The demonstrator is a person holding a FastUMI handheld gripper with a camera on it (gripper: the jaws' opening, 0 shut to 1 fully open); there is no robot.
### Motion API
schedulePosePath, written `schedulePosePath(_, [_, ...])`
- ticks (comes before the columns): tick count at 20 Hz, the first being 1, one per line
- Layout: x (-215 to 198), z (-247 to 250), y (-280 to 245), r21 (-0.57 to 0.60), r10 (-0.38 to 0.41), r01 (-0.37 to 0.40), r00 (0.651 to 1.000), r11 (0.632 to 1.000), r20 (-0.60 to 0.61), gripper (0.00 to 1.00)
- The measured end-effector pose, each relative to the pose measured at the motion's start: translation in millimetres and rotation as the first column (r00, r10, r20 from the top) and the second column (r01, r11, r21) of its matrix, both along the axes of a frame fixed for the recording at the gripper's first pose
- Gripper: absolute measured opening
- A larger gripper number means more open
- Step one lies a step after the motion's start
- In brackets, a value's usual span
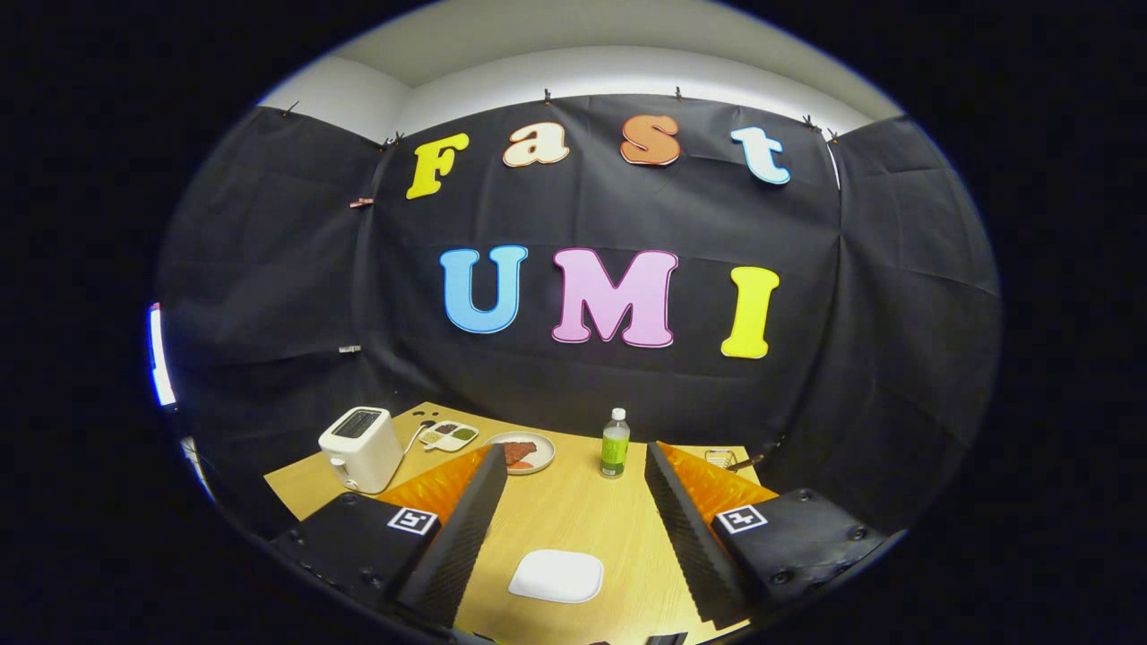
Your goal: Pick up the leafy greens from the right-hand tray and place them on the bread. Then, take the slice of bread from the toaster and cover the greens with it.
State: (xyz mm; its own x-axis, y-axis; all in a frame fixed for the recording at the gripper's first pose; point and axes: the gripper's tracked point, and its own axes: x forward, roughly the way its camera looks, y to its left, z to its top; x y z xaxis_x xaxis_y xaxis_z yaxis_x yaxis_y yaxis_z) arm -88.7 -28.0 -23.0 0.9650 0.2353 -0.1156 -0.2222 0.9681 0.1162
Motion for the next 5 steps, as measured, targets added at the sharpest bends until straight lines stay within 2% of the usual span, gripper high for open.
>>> schedulePosePath(5, [-11.2, 2.3, 2.6, -0.013, 0.001, -0.001, 1.000, 1.000, 0.008, 0.97])
